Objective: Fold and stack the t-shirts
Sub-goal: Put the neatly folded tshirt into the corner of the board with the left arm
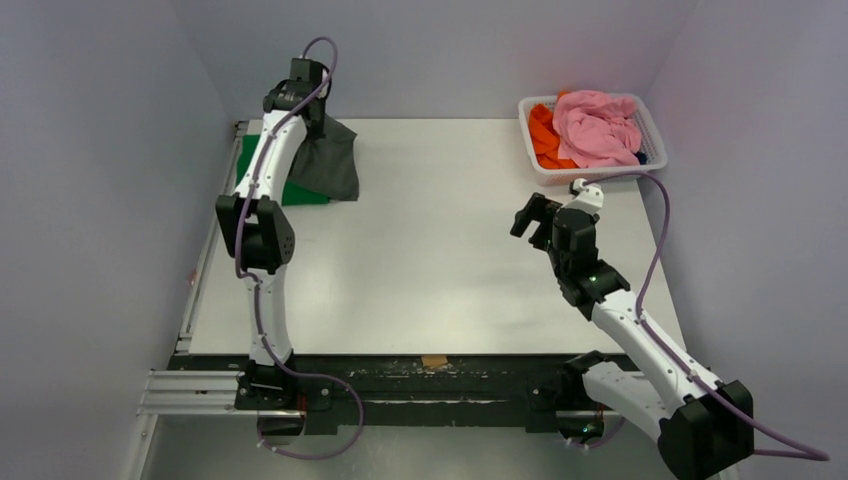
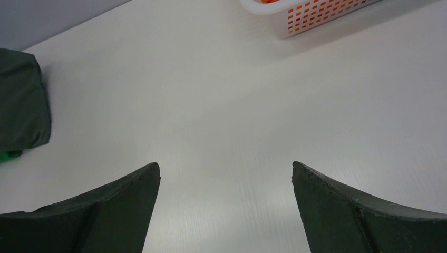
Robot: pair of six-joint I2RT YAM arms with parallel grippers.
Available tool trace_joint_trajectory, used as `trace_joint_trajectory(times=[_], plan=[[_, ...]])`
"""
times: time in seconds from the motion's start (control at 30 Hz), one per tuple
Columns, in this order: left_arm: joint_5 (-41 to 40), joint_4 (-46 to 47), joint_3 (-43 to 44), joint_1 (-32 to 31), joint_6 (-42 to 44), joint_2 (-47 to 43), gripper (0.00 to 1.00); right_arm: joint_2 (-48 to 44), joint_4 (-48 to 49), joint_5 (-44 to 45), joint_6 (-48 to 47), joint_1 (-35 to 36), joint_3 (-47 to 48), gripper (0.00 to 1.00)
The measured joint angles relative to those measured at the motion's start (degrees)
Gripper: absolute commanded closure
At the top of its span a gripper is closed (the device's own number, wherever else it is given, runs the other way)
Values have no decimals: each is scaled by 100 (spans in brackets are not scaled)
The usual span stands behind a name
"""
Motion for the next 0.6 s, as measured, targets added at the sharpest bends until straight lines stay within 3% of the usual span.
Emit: trace_joint_trajectory(times=[0.6], plan=[[789, -538, 555, 695, 509, -210, 100, 190, -199, 184, -9, 0, 31, 6]])
